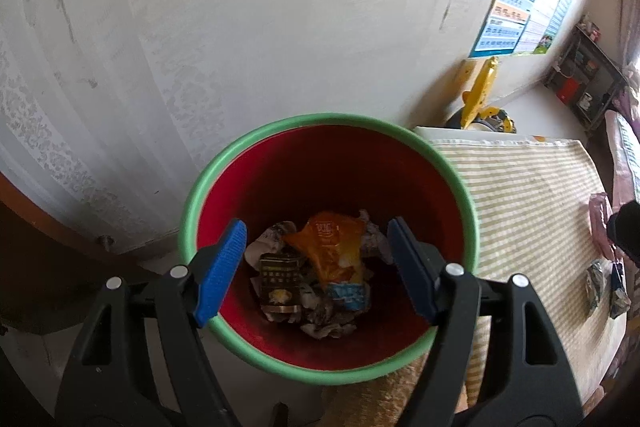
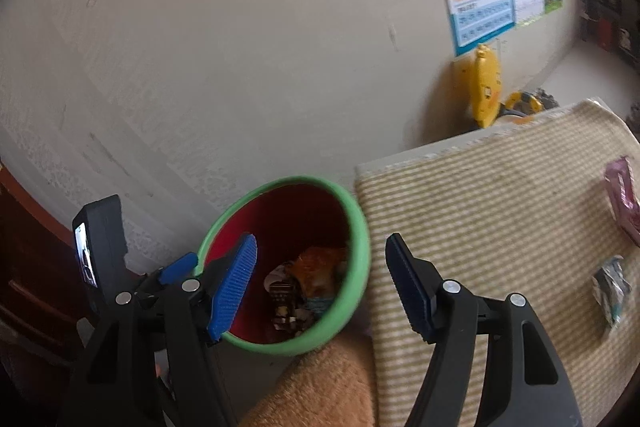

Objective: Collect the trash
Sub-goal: 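Carry both items over the red bucket and open both grippers to drop them, then grasp the silver foil packet with the left gripper while the right grasps the blue wrapper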

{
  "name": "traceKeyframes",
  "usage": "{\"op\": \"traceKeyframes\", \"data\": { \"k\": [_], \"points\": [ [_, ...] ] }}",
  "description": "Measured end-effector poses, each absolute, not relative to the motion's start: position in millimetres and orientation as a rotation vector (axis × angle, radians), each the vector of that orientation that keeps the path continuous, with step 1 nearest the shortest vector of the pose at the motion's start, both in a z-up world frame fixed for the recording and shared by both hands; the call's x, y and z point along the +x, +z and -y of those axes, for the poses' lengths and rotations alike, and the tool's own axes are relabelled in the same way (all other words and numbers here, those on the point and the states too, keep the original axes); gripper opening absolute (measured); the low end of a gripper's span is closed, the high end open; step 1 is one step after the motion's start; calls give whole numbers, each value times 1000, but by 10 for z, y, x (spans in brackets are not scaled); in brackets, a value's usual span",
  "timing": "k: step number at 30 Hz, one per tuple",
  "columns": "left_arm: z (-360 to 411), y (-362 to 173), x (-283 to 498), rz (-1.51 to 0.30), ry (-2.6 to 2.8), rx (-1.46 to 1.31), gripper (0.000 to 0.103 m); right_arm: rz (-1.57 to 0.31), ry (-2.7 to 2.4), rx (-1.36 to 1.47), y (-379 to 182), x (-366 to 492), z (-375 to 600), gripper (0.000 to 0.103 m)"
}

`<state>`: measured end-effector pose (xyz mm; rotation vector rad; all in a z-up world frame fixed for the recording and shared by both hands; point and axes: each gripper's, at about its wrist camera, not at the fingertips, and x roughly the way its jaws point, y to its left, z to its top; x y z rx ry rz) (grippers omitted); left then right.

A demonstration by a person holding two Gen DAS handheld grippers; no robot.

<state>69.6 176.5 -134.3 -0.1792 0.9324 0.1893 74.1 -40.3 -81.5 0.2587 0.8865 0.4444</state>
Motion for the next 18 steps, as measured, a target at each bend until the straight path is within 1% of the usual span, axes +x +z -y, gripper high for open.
{"op": "traceKeyframes", "data": {
  "k": [6, 11, 18],
  "points": [
    [-1612, -1239, 673, -917, 157, -154, 70, -884, 366, 260, -871, 566, 765, 66],
    [-1460, -1175, 655, -911, 132, -132, 70, -909, 263, 234, -1065, 319, 1146, 67],
    [-1105, -1111, 616, -917, 61, -92, 70, -906, -37, 283, -1356, 70, 2217, 67]
  ]
}}
